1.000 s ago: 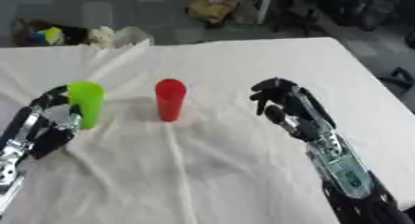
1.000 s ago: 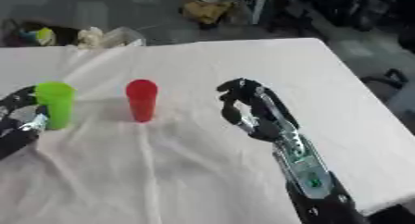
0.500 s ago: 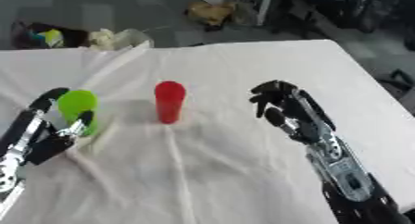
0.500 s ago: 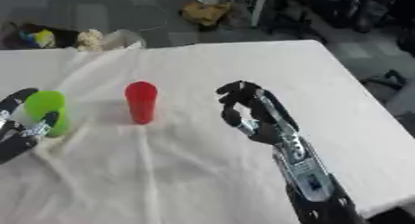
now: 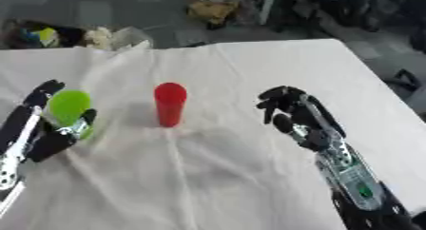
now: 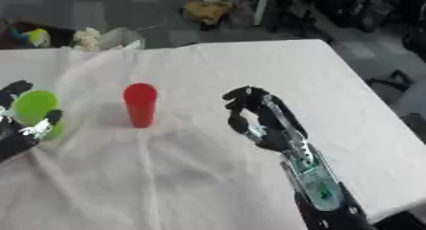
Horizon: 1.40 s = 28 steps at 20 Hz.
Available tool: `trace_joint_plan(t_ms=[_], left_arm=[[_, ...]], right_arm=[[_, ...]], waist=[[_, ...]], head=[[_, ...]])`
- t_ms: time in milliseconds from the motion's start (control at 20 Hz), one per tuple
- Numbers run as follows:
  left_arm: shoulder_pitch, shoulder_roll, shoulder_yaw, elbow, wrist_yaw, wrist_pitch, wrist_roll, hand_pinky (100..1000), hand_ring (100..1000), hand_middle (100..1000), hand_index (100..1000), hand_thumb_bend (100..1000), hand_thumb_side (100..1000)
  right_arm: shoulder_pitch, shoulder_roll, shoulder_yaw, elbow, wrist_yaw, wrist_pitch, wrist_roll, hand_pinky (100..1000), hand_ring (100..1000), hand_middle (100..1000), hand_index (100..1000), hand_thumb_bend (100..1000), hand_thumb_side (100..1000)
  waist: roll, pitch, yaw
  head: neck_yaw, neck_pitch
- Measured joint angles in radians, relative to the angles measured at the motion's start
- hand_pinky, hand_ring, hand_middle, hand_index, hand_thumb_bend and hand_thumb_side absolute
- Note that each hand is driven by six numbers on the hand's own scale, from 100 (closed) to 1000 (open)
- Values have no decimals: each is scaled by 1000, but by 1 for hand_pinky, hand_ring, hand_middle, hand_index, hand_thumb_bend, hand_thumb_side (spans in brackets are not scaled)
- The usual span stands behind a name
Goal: Pour the contents of one cup into another cup.
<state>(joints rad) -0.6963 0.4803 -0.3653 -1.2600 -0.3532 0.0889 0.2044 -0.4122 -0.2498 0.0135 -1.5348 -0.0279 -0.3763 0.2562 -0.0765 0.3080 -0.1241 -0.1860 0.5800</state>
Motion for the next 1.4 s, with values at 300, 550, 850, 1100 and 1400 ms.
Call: trace_joint_plan(t_ms=[300, 550, 850, 1100, 1400], left_arm=[[-11, 0, -1, 5, 10, -19, -10, 509, 1000, 834, 968, 224, 716], [-20, -2, -3, 11, -10, -27, -36, 413, 929, 740, 965, 100, 574], [-21, -5, -2, 11, -14, -22, -57, 261, 793, 643, 953, 100, 475], [0, -6, 0, -19, 64, -29, -25, 200, 752, 619, 946, 100, 470], [49, -3, 7, -157, 173, -5, 19, 186, 730, 625, 948, 100, 468]], right_arm=[[-2, 4, 0, 0, 0, 1, 3, 706, 396, 405, 684, 643, 661], [-2, 8, 0, 0, 0, 1, 3, 705, 396, 405, 684, 641, 664], [-2, 8, 0, 0, 0, 1, 3, 706, 396, 405, 684, 641, 664], [-2, 8, 0, 0, 0, 1, 3, 706, 397, 405, 685, 641, 663], [-1, 8, 0, 1, 0, 2, 3, 706, 396, 404, 685, 641, 660]], waist=[[1, 6, -5], [3, 7, -6], [4, 5, -3], [1, 5, 1], [-2, 0, 11]], head=[[1, -2], [3, -2], [1, -2], [0, -2], [-3, -2]])
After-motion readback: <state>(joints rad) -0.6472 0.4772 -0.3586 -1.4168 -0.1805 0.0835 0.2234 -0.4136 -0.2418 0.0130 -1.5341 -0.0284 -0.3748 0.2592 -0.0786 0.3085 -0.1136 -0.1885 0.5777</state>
